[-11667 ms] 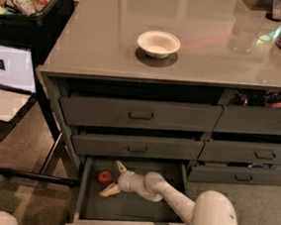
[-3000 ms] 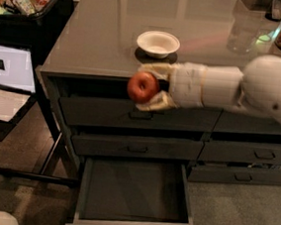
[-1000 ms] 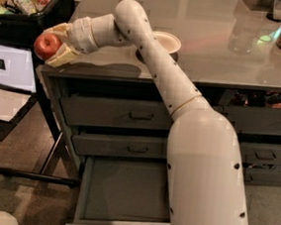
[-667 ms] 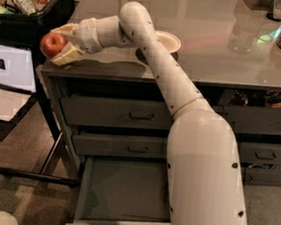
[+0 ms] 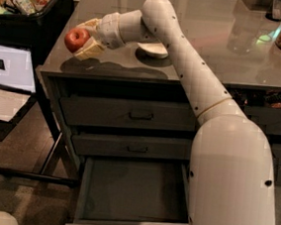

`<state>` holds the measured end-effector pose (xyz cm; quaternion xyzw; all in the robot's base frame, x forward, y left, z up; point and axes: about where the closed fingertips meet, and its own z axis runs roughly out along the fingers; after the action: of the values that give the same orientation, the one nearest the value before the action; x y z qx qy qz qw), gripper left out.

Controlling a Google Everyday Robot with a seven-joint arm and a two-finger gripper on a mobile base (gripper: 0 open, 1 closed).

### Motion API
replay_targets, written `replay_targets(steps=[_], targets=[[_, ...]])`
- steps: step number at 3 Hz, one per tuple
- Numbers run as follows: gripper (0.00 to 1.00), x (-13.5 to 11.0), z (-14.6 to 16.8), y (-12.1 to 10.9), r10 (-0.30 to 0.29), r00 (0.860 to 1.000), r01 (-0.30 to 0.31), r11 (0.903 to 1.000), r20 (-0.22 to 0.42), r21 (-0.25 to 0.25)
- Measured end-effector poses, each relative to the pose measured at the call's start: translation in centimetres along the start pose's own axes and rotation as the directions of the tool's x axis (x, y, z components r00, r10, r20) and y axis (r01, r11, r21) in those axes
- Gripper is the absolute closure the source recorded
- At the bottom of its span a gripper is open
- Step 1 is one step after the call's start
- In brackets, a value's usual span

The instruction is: Pick apple from bottom drawer and place on counter

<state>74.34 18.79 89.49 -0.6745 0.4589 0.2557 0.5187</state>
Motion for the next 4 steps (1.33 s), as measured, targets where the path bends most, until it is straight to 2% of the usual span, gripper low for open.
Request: replay_targets(steps=[1,3,4], targets=[[0.58,1.0,-1.4,0.4,0.014,0.997,-0.017,0.9990,-0.080,-0.040],[0.13,3.6,-1.8,1.8,0.043,0.984,-0.067,0.9884,-0.174,-0.136],[0.00,3.7,-1.9,2.0,0.043,0.983,-0.070,0.9869,-0.179,-0.145]])
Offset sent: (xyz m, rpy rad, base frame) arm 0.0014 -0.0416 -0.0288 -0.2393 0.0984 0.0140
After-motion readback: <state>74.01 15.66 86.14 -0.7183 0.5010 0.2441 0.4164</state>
